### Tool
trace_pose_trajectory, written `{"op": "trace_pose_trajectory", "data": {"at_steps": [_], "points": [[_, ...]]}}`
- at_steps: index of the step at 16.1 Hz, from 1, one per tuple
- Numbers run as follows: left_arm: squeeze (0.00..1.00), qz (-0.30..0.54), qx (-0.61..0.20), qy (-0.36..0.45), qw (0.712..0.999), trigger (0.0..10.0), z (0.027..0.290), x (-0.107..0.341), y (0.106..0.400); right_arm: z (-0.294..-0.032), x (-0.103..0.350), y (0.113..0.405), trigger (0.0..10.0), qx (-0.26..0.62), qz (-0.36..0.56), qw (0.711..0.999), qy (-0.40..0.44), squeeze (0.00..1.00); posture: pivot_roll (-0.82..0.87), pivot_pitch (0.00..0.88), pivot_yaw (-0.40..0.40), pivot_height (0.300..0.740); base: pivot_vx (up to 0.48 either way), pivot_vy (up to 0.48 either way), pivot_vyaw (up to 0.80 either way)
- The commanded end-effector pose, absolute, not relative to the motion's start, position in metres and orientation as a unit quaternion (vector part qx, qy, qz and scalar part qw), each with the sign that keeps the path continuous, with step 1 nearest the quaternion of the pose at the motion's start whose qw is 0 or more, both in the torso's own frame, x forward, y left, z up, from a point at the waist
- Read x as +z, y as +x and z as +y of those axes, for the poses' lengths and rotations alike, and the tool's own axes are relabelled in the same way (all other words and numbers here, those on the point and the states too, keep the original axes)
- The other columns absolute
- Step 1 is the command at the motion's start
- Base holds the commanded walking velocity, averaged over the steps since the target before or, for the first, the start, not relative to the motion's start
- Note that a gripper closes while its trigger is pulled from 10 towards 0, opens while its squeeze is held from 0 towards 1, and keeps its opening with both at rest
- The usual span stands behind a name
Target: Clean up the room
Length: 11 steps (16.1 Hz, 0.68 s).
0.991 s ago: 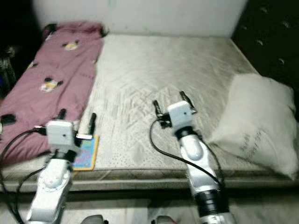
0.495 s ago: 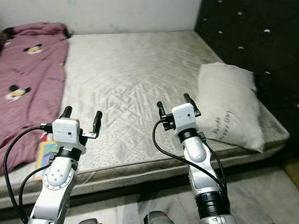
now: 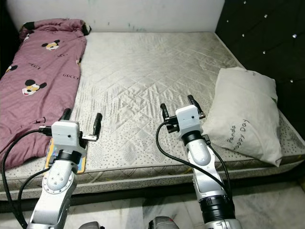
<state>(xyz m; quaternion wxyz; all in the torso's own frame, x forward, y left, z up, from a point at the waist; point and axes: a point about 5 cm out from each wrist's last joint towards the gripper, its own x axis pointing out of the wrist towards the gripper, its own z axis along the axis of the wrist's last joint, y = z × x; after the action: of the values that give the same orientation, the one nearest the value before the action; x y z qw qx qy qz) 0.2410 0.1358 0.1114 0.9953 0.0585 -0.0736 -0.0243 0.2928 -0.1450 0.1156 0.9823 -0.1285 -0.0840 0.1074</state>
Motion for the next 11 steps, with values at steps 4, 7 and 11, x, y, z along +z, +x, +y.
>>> {"op": "trace_pose_trajectory", "data": {"at_steps": [4, 7, 11], "points": [[0.0, -0.073, -0.031, 0.061, 0.995, 10.0, 0.1333, 0.112, 0.2421, -0.1471, 0.1156, 0.2943, 10.0, 0.104, -0.082, 0.982, -0.133, 0.0, -0.05, 0.0, -0.015, 0.74, 0.0, -0.289, 0.0], [0.0, -0.074, -0.031, 0.061, 0.995, 10.0, 0.1327, 0.1119, 0.2422, -0.1477, 0.1156, 0.2946, 10.0, 0.104, -0.082, 0.982, -0.134, 0.0, -0.05, 0.0, -0.017, 0.74, 0.0, -0.289, 0.0], [0.0, -0.074, -0.032, 0.061, 0.995, 10.0, 0.1321, 0.1118, 0.2422, -0.1483, 0.1148, 0.2939, 10.0, 0.106, -0.081, 0.982, -0.137, 0.0, -0.05, 0.0, -0.018, 0.74, 0.0, -0.291, 0.0]]}}
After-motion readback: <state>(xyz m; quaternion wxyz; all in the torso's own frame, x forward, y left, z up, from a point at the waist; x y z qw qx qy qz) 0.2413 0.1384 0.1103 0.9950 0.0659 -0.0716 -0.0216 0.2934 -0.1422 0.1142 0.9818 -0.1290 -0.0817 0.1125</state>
